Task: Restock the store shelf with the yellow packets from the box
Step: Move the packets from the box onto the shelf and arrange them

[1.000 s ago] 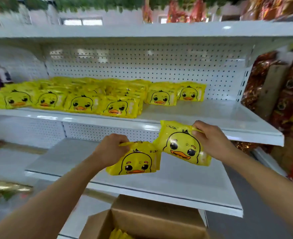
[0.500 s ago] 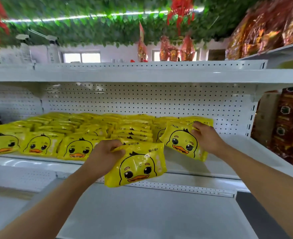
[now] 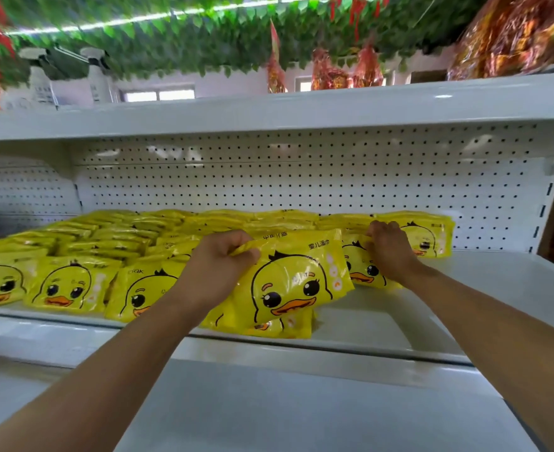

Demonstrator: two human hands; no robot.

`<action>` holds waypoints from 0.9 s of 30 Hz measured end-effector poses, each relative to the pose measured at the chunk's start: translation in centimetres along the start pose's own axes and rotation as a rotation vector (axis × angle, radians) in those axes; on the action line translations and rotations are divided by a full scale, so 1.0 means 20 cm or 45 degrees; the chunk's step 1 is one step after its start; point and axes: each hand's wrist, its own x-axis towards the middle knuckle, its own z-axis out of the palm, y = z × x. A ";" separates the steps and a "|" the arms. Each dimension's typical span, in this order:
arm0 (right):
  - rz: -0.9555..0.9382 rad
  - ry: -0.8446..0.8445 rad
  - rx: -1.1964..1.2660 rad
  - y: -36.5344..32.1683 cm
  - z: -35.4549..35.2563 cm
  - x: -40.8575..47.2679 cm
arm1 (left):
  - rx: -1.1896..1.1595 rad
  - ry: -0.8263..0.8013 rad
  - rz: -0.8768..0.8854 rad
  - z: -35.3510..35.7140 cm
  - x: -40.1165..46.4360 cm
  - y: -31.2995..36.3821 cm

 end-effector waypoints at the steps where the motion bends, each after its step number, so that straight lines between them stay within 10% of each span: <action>1: -0.007 0.009 0.004 0.00 0.01 0.00 | 0.001 -0.009 0.003 0.01 0.01 0.00; 17: 0.077 -0.104 0.117 0.33 -0.24 -0.24 | 0.044 -0.200 0.054 0.49 0.28 0.17; 27: 0.118 -0.228 0.033 0.45 -0.27 -0.36 | 0.590 -0.345 0.059 0.81 0.57 -0.02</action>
